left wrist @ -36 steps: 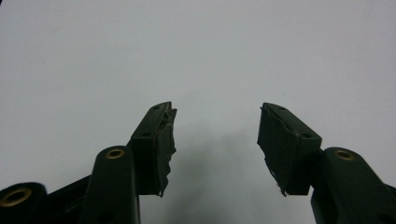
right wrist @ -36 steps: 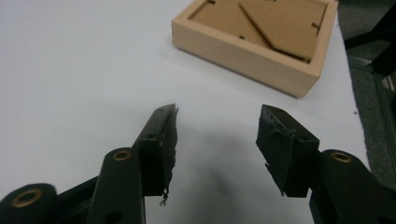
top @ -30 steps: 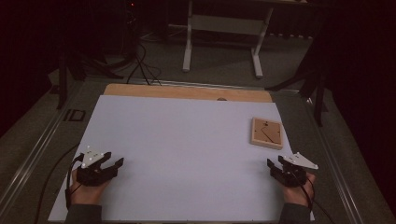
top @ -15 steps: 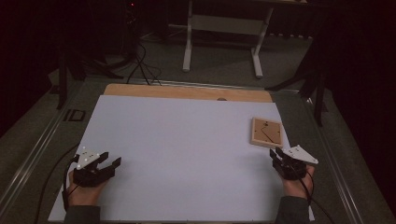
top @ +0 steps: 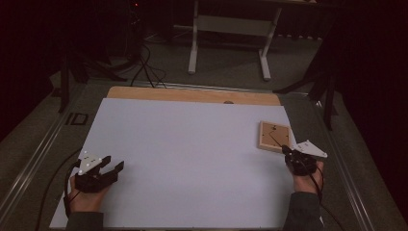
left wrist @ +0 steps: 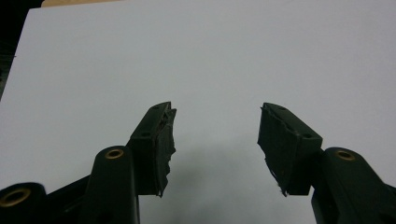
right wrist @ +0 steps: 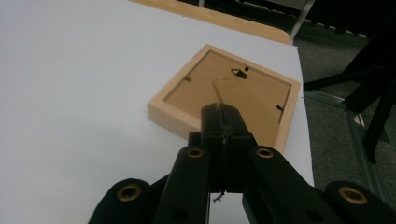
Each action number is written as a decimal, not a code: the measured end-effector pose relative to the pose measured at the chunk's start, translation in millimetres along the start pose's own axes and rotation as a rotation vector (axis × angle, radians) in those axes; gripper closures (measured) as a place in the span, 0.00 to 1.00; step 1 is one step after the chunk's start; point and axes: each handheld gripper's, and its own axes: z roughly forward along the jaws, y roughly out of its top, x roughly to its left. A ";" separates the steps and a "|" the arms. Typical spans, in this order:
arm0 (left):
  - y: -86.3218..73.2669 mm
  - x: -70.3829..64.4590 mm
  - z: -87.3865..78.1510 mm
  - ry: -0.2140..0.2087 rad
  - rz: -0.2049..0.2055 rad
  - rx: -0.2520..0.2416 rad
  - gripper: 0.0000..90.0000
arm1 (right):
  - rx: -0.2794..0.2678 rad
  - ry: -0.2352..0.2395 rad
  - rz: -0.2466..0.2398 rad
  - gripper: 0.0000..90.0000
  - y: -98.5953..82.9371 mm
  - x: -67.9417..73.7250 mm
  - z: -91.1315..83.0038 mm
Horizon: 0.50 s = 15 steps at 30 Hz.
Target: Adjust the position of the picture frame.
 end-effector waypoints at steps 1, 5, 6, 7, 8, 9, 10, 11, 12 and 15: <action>-0.1 0.2 0.1 0.001 -0.002 0.000 0.50 | 0.000 -0.002 0.001 1.00 0.9 -1.1 2.2; 0.0 0.3 0.0 0.004 -0.004 -0.001 0.50 | 0.010 -0.003 0.019 1.00 2.4 -5.9 12.2; 0.0 0.1 -0.1 0.004 -0.003 -0.002 0.50 | 0.013 -0.003 0.025 1.00 2.3 -6.7 15.2; 0.0 -0.1 0.1 0.003 -0.002 -0.003 0.50 | 0.021 -0.004 0.029 1.00 2.1 -7.5 17.9; 0.0 -0.1 0.1 0.003 -0.002 -0.003 0.50 | 0.026 -0.004 0.028 1.00 1.8 -8.5 21.5; 0.1 -0.2 0.2 0.004 -0.001 -0.002 0.50 | 0.030 -0.002 0.030 1.00 1.8 -9.0 23.4; 0.0 -0.5 0.4 0.005 0.000 -0.002 0.50 | 0.030 -0.002 0.030 1.00 1.8 -9.0 23.4; 0.1 -0.7 0.6 0.006 0.001 -0.001 0.50 | 0.039 -0.005 0.031 1.00 2.0 -10.0 28.3; 0.1 -0.8 0.7 0.006 0.001 0.000 0.50 | 0.041 -0.005 0.033 1.00 2.2 -10.2 30.0; 0.2 -0.8 0.5 0.008 0.002 -0.001 0.50 | 0.047 -0.007 0.032 1.00 2.3 -11.5 34.5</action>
